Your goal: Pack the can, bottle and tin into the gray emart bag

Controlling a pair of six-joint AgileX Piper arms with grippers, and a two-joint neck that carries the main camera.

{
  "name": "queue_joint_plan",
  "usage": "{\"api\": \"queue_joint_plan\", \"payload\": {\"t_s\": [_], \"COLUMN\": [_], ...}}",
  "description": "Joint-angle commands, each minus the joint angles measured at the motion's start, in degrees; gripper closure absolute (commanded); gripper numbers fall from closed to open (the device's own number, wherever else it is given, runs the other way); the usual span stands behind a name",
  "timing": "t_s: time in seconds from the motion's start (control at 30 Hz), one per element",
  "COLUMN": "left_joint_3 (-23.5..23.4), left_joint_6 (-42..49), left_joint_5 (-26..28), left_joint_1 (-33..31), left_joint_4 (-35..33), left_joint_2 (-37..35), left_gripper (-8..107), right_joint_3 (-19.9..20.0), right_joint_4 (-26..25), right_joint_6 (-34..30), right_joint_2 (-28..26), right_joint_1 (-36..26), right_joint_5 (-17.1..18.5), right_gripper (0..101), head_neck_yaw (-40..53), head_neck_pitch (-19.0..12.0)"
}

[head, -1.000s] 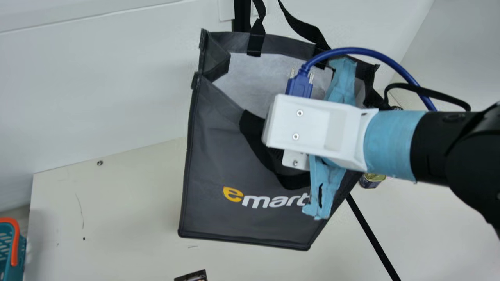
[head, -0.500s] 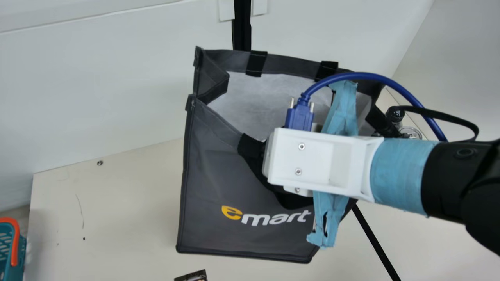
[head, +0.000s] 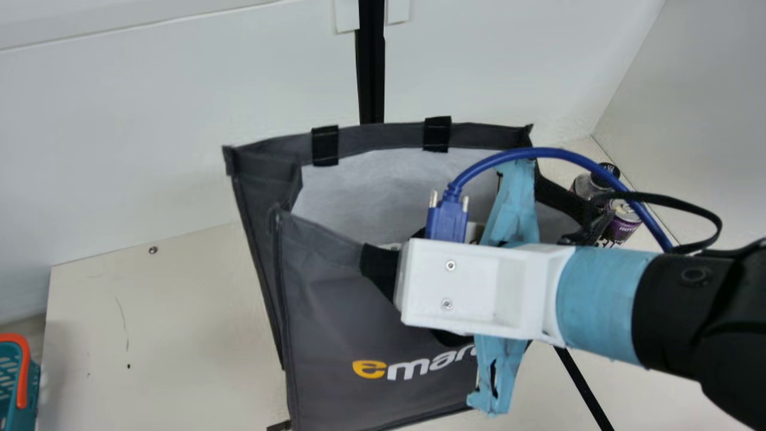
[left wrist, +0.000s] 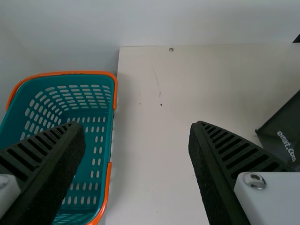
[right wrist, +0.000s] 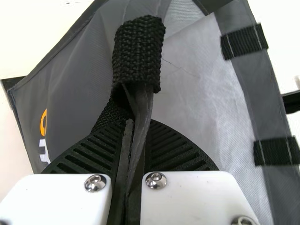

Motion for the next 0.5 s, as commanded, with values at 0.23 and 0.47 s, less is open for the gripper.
{"api": "queue_joint_plan", "payload": {"t_s": [0.23,0.47], "left_joint_3": [0.00,0.00], "left_joint_6": [0.00,0.00], "left_joint_5": [0.00,0.00], "left_joint_1": [0.00,0.00], "left_joint_4": [0.00,0.00], "left_joint_2": [0.00,0.00], "left_gripper": [9,9], "right_joint_3": [1.94,2.35], "right_joint_4": [-1.92,-3.17], "right_joint_6": [3.50,6.23], "right_joint_2": [-0.85,-1.58], "right_joint_1": [3.60,6.03], "right_joint_5": [0.08,0.08], "right_gripper": [78,55], "head_neck_yaw": [-0.05,-0.05], "head_neck_pitch": [-1.30,-1.30]}}
